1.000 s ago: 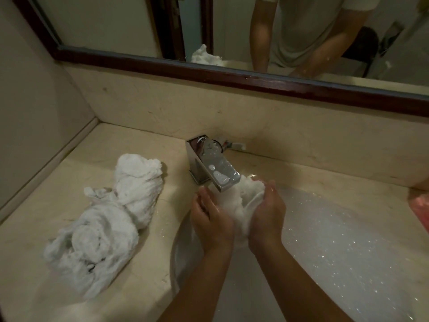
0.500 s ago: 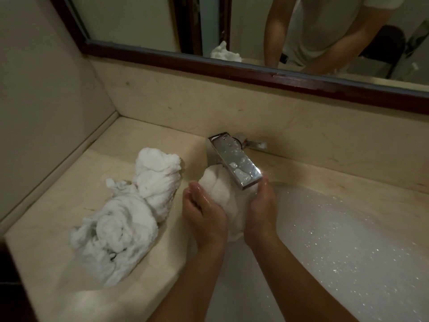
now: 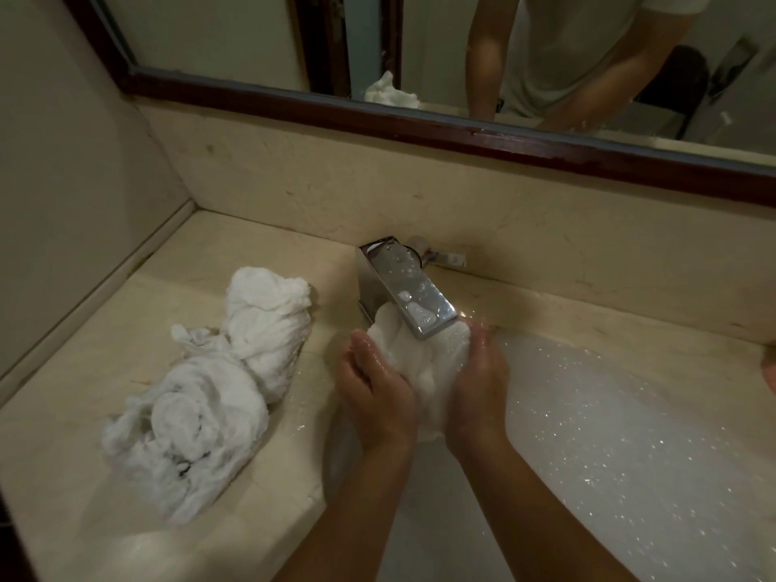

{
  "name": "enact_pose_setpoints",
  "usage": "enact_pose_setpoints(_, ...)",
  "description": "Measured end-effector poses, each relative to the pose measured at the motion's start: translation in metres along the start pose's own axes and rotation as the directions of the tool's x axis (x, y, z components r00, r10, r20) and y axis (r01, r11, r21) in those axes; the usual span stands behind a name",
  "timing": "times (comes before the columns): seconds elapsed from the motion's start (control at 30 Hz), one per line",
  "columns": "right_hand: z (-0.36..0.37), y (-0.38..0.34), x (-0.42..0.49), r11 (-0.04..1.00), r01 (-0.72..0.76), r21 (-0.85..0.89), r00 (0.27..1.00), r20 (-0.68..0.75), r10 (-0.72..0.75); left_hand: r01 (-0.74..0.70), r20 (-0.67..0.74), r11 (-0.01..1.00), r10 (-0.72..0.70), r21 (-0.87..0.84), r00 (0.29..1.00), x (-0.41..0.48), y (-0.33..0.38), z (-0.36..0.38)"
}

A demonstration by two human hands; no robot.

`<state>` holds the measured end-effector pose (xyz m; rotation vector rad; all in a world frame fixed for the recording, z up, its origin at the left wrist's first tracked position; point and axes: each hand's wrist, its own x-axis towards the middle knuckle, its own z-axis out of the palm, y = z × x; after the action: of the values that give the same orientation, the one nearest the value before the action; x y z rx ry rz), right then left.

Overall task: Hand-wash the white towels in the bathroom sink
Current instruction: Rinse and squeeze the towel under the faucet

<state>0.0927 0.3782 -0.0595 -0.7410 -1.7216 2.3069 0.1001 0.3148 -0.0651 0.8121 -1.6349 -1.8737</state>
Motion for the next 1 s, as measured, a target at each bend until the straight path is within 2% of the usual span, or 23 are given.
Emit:
enact_pose_setpoints(0.13,-0.013,0.002,-0.003,0.997,0.041,-0.059,0.998,0.044,-0.039,-0.07,0.115,0.995,0.062,0.069,0.991,-0.001,-0.005,-0.005)
enact_pose_setpoints(0.27,-0.025,0.007,-0.009,0.995,0.068,-0.078,0.996,0.062,-0.063,-0.087,0.225,0.989,0.058,0.123,0.973,-0.001,-0.01,-0.017)
enact_pose_setpoints(0.37,-0.026,0.009,-0.008,0.985,0.133,-0.106,0.987,0.102,-0.122,-0.119,0.287,0.992,0.099,0.051,0.953,0.0,-0.009,-0.026)
enact_pose_setpoints(0.5,-0.02,0.001,-0.01,0.988,0.087,-0.125,0.974,0.221,-0.058,-0.198,0.331,0.98,0.177,0.03,0.927,0.007,-0.013,-0.032)
enact_pose_setpoints(0.63,-0.017,0.001,-0.013,0.987,0.023,-0.162,0.973,0.228,0.015,-0.264,0.361,0.963,0.227,0.057,0.905,0.009,-0.01,-0.037)
enact_pose_setpoints(0.8,-0.03,-0.002,-0.012,0.989,0.072,-0.128,0.982,0.184,-0.048,-0.189,0.448,0.975,0.117,0.12,0.886,-0.001,-0.007,-0.033)
enact_pose_setpoints(0.93,-0.036,-0.01,-0.006,0.992,0.076,-0.103,0.997,0.015,-0.075,-0.072,0.392,0.986,0.009,0.147,0.92,-0.008,0.0,-0.007)
enact_pose_setpoints(1.0,-0.031,-0.015,-0.001,0.991,0.074,-0.11,0.997,0.001,-0.074,-0.01,0.356,0.992,-0.036,0.125,0.934,-0.005,-0.001,0.003)
